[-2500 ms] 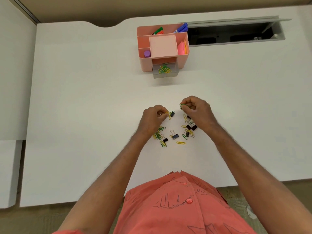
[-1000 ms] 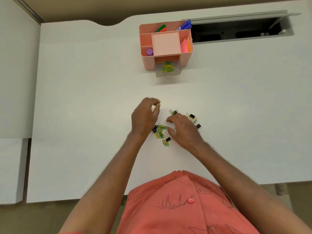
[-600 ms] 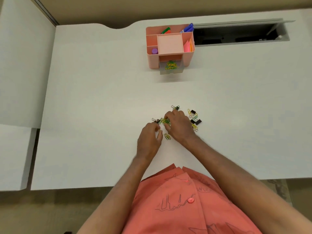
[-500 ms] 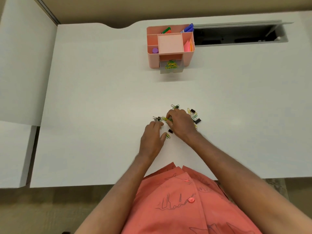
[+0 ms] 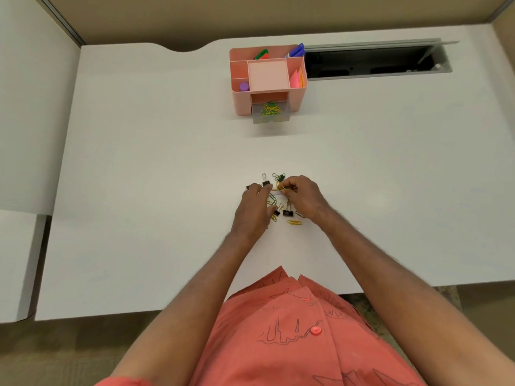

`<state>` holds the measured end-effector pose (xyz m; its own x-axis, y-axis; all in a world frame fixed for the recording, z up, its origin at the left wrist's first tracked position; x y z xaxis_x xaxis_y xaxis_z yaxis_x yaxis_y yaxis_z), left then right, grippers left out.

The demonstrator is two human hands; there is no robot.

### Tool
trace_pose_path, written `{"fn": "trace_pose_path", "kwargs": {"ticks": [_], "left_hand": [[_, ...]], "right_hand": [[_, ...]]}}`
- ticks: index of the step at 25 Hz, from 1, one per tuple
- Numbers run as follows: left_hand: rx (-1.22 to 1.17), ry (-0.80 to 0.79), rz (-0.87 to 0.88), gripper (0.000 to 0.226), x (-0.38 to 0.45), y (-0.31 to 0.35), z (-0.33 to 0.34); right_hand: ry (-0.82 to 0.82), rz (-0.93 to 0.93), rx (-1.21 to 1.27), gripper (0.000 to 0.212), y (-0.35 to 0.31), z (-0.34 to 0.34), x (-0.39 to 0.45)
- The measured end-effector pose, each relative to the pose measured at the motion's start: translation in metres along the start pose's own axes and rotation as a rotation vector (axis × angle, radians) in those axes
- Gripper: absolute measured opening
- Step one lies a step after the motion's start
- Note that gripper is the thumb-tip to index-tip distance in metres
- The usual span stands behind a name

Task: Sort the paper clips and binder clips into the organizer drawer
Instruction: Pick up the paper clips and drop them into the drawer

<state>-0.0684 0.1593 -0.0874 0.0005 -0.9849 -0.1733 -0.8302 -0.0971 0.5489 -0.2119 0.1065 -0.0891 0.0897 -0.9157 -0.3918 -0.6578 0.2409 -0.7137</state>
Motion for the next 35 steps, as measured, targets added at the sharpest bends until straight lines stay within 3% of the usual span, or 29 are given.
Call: {"fn": "trace_pose_path", "kwargs": {"ticks": [5,11,19,23,26,30,35], "left_hand": [[0.057,-0.046,-0.022,0.053,0.014,0.002,0.003],[0.102,-0.077,0.003,0.018,0.024,0.001,0.002],[0.139,-0.061,0.076,0.016,0.022,0.004,-0.001],[0.144,-0.059,0.021,0.024,0.021,0.004,-0.001],[0.133,-0.062,0.006,0.032,0.021,0.006,0.001],[0.128,-0.075,0.026,0.031,0.021,0.006,0.003],[-0.080,-0.081,-0.069,0.016,0.030,-0.007,-0.011]], "right_hand": [[0.080,0.082,0.082,0.021,0.010,-0.014,0.000],[0.063,0.150,0.167,0.023,0.009,-0.021,0.005],[-0.025,0.277,0.700,0.012,-0.006,-0.025,0.013],[0.015,0.181,0.756,0.014,-0.045,-0.051,0.036],[0.099,0.026,0.637,0.019,-0.084,-0.079,0.067],[0.289,-0.224,0.062,0.021,-0.131,-0.103,0.110],[0.225,-0.383,-0.331,0.028,-0.152,-0.076,0.136]]}}
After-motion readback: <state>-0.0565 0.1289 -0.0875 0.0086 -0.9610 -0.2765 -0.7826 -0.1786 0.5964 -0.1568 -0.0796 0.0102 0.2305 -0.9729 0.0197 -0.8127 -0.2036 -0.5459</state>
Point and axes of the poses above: each hand's wrist, its own x-axis towards the middle knuckle, its own z-axis out of the palm, y = z × x, the point moved 7 cm from there along x, towards the middle knuckle, and after that the axes turned 5 degrees about y, right-handed, at the moved point
